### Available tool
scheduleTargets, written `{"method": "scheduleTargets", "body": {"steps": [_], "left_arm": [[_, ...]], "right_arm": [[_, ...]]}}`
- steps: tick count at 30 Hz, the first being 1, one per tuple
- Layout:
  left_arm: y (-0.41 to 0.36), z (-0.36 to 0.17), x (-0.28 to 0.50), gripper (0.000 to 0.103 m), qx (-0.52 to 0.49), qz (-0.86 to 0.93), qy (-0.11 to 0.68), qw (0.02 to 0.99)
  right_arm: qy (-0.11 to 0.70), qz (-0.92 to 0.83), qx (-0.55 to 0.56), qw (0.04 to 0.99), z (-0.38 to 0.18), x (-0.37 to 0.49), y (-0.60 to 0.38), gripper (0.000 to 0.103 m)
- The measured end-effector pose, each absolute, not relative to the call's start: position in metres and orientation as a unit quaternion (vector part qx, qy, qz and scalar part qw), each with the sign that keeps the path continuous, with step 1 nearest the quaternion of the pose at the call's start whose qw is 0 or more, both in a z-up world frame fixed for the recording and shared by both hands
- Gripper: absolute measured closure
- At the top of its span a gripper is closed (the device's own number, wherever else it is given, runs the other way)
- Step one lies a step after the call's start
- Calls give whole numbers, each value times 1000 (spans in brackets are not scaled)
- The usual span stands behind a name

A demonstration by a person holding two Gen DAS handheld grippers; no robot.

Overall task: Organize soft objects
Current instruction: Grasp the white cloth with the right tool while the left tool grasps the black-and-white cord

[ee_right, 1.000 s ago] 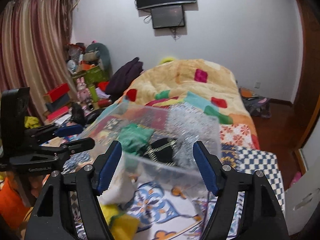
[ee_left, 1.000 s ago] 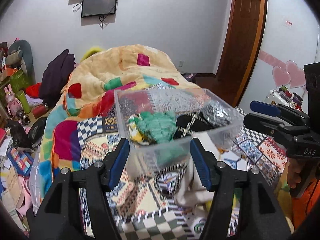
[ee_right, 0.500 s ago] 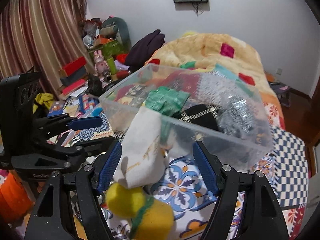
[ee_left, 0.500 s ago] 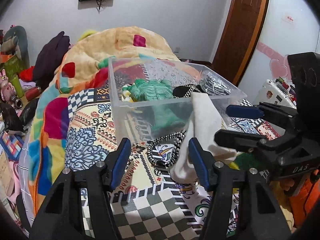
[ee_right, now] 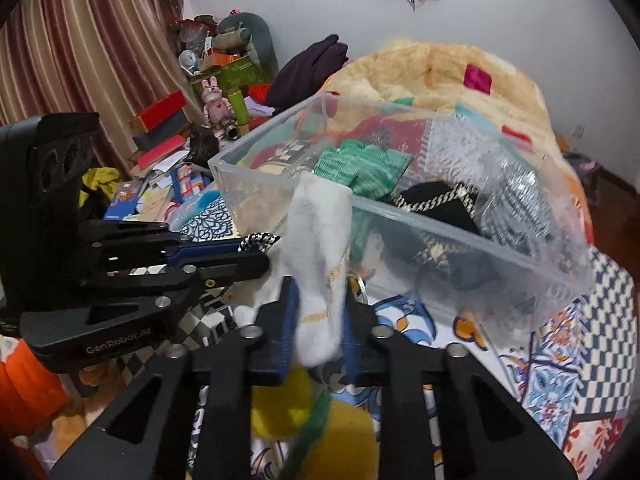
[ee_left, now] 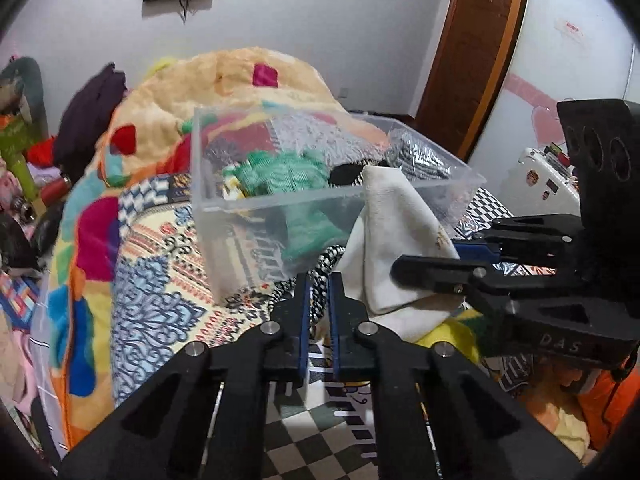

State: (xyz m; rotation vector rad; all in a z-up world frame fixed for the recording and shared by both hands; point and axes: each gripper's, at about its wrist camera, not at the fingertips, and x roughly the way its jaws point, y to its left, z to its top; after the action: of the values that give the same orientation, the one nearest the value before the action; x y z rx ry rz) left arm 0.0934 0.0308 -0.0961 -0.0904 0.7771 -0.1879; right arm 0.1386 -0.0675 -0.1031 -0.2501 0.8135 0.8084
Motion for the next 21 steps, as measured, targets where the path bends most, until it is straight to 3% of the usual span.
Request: {"method": "scheduleTargets", "body": {"steps": [16, 18, 21], "left_arm": [[42, -86, 83, 97, -48, -84, 373, 923], [40, -88, 82, 96, -43, -85, 379, 921], [38, -92, 79, 84, -38, -85, 387, 917]], "right_arm": [[304, 374, -68, 873, -55, 132, -97, 94], [306, 372, -71, 873, -54, 134, -99, 94], [321, 359, -73, 873, -61, 139, -105, 93]]}}
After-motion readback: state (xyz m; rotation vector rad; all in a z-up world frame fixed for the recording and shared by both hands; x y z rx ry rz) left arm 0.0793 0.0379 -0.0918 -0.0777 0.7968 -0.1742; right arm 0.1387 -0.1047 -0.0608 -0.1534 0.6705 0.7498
